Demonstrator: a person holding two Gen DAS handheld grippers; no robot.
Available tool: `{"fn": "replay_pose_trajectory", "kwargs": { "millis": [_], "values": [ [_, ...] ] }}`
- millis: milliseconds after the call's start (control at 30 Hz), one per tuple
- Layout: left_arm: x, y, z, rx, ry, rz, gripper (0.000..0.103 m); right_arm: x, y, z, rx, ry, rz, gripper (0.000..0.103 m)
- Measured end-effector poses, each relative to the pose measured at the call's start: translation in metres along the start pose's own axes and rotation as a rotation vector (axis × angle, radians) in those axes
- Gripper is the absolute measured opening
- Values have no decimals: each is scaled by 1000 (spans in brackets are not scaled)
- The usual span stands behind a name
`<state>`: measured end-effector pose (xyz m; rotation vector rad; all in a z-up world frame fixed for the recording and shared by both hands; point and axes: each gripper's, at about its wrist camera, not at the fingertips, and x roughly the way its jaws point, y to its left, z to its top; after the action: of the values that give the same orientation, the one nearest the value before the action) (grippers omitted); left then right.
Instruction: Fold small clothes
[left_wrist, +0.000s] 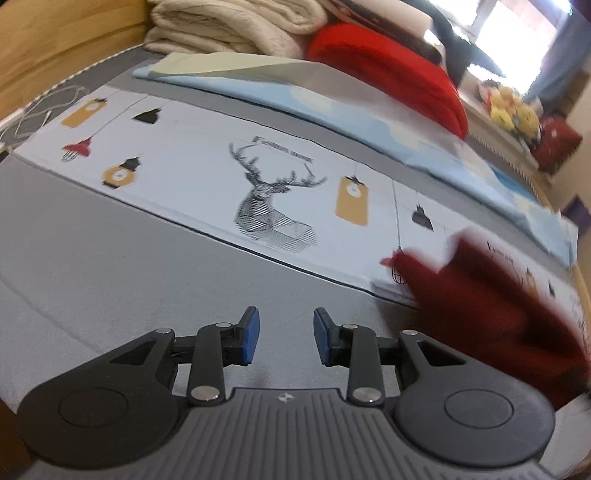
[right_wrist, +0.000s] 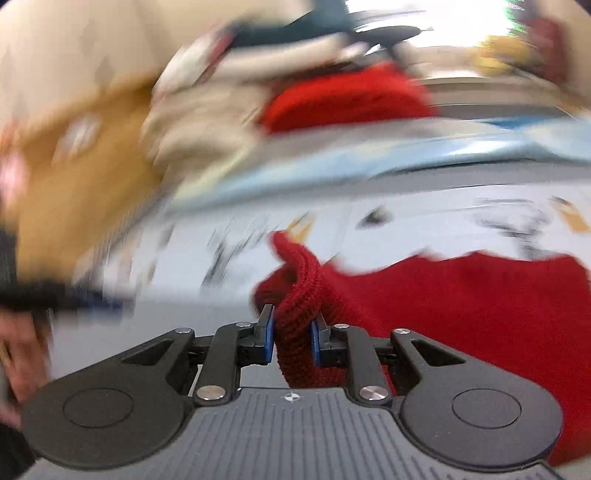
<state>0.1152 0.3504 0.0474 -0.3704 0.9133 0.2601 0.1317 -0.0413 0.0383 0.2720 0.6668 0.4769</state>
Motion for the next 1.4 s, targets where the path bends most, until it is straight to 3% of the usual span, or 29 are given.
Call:
{"fn": "replay_pose_trajectory", "kwargs": {
  "millis": [100,200,233,300,333,400,467,600,667,733,800,900,967,1033,1133,1200,1267,1400],
  "values": [
    [5,-18,-3,31,3,4,36,-51,-79,9,172,-108,-74,19],
    [11,-36,-6,62,8,2,36,-91,-162,-5,327,-157,-235,18],
    [14,-44,-7,79,11,4,36,-99,-190,-13,388,-138,-303,18],
    [18,-57,-8,104,14,4,36,-99,-238,-28,476,5,-457,20],
    [22,-63,-9,116,19,4,36,-97,-259,-35,523,85,-504,22],
    [29,-76,-12,139,34,5,36,-105,-288,-41,610,143,-535,25],
    [35,-91,-15,171,44,3,36,-120,-297,-34,585,101,-515,37],
    [47,-118,-17,227,53,-8,36,-128,-293,-3,408,25,-436,55],
    [54,-132,-20,250,64,-15,38,-115,-295,9,344,44,-350,65],
    [60,-145,-23,276,75,-24,39,-90,-303,15,294,100,-281,70],
    [64,-160,-28,306,77,-45,43,-64,-315,7,288,178,-264,70],
    [71,-184,-37,345,97,-99,51,-26,-335,-12,352,307,-290,59],
    [75,-202,-44,381,106,-139,59,-19,-334,-14,365,326,-288,23],
    [77,-224,-53,446,111,-181,61,-16,-328,-11,297,326,-273,16],
    [78,-252,-70,496,103,-251,73,-22,-329,-12,266,345,-292,17],
    [82,-270,-80,480,124,-324,73,-25,-332,-12,279,345,-295,28],
    [88,-285,-86,432,149,-395,74,-29,-338,-12,282,346,-318,46],
    [116,-313,-99,287,239,-458,74,-46,-355,-11,372,282,-331,61]
  ]
}}
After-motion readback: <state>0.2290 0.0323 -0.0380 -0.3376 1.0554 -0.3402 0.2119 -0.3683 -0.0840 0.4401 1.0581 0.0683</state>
